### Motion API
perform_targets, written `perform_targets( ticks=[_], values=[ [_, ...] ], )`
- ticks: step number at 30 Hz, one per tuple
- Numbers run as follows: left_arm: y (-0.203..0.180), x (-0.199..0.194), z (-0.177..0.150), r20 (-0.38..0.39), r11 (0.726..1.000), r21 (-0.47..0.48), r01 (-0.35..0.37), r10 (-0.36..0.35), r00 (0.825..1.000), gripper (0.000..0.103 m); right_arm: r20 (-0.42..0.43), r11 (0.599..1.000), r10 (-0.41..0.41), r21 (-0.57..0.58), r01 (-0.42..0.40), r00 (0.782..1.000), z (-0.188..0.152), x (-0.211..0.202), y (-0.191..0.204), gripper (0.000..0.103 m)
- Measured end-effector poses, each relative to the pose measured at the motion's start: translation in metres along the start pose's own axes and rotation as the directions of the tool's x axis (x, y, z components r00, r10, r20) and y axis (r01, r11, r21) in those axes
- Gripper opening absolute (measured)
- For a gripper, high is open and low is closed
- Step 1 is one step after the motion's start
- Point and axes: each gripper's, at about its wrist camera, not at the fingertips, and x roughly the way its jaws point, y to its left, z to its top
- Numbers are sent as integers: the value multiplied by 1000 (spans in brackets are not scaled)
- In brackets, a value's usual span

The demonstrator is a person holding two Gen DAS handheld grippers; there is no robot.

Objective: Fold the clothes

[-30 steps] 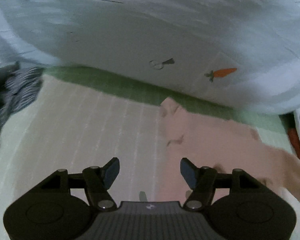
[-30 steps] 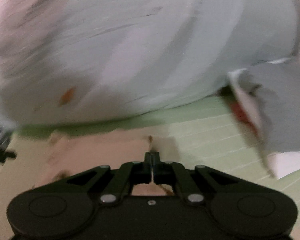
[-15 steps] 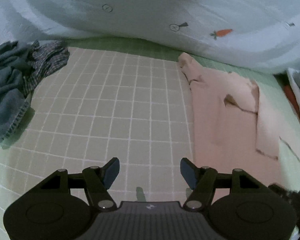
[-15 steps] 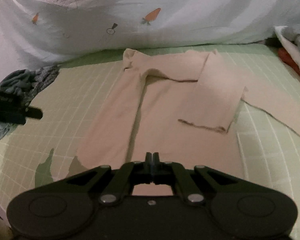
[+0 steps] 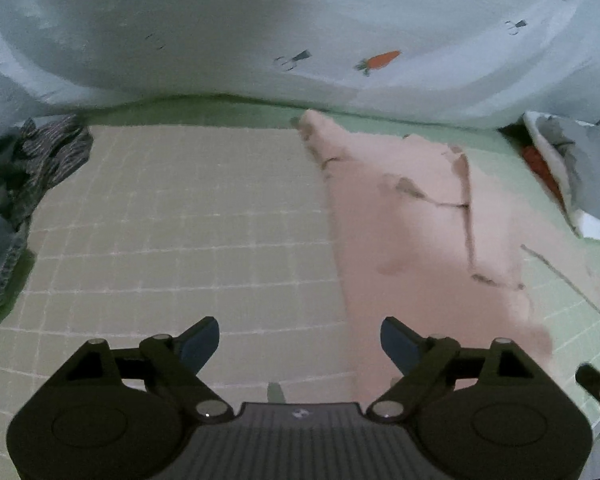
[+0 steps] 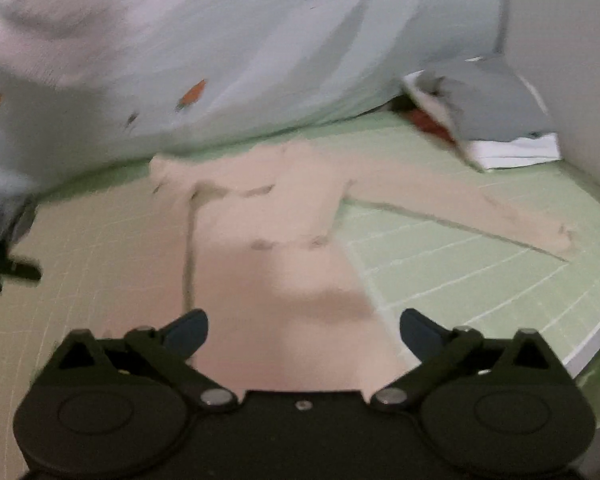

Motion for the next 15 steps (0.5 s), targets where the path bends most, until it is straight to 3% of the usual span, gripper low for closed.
perform_targets(
  ticks=[8,15],
  values=[
    [-102,29,4,-13,1000,3,-26,26,1000,88,-21,995,75,-67,-76,997,39,42,-88,103],
    [-171,61,19,-55,999,26,-45,46,997,86,-27,1000,27,3,-27,999,83,86,-171,103]
  ],
)
